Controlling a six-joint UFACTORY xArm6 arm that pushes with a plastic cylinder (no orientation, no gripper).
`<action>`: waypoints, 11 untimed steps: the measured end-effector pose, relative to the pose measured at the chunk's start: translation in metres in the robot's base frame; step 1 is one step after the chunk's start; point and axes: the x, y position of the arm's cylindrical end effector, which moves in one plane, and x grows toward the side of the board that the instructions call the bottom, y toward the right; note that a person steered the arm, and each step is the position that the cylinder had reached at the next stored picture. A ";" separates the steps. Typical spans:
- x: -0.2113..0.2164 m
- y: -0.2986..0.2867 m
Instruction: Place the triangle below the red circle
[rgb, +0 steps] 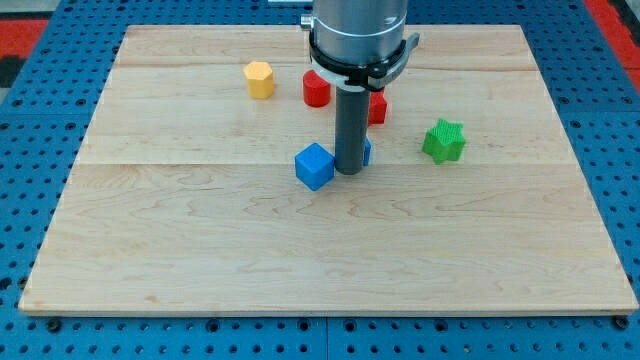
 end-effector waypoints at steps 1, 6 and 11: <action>0.000 0.001; -0.017 0.037; 0.026 0.030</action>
